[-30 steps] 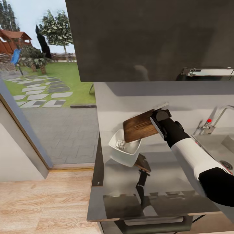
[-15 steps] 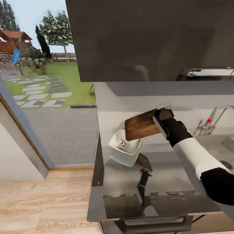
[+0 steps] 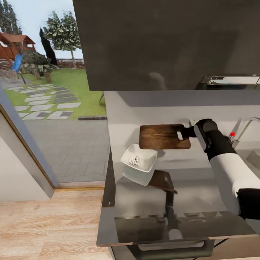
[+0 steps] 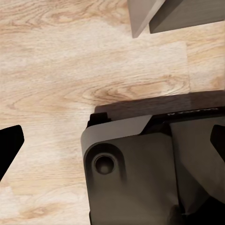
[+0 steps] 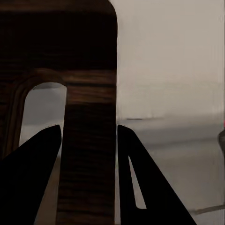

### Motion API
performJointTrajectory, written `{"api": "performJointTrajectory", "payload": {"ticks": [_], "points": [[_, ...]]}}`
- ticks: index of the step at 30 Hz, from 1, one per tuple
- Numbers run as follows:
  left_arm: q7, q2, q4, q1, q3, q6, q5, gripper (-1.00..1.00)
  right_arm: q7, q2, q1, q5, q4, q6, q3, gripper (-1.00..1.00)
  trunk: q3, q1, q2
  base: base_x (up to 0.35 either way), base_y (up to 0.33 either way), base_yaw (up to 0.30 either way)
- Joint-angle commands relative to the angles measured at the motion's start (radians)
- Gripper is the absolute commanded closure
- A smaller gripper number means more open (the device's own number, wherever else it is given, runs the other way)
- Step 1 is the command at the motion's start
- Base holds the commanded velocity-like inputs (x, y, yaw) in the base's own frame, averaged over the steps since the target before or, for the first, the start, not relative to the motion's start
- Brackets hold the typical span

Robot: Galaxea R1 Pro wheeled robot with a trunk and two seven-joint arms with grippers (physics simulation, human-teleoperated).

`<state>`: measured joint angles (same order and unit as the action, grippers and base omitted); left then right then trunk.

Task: In the kitchen, take the Vidalia onion out of the sink, dice it on the chopping board with the paring knife, put the diced onion into the bowl on the countertop, then place both the paring knife and the chopping board into the sink.

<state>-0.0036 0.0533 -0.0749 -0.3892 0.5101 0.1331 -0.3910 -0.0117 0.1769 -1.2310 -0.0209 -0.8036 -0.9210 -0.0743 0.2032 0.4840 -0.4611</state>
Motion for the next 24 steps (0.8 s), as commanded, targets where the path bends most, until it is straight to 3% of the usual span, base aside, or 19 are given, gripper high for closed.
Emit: {"api": "performJointTrajectory", "payload": {"ticks": [1,10,20,24], "points": [[-0.001,0.001,-0.005,-0.002,0.008,0.007,-0.007,-1.00,-0.012,0.006,0.000,0.001,0.015,0.010,-0.003,1.00,0.002,0.000,-0.002,0.000,0.000,0.000],[-0.001,0.002,-0.005,-0.002,0.008,0.009,-0.006,-1.00,-0.037,0.011,0.002,0.004,0.199,0.199,-0.007,1.00,0.002,0.000,-0.002,0.000,0.000,0.000],[0.000,0.001,-0.004,-0.002,0.008,0.011,-0.007,-1.00,-0.038,0.011,0.004,0.003,0.223,0.241,-0.007,1.00,0.002,0.000,-0.002,-0.089,0.000,0.000],[0.000,0.002,-0.004,-0.002,0.008,0.011,-0.008,-1.00,-0.038,0.014,0.006,0.004,0.266,0.306,-0.007,1.00,0.002,0.000,-0.002,-0.219,0.000,0.000]]}}
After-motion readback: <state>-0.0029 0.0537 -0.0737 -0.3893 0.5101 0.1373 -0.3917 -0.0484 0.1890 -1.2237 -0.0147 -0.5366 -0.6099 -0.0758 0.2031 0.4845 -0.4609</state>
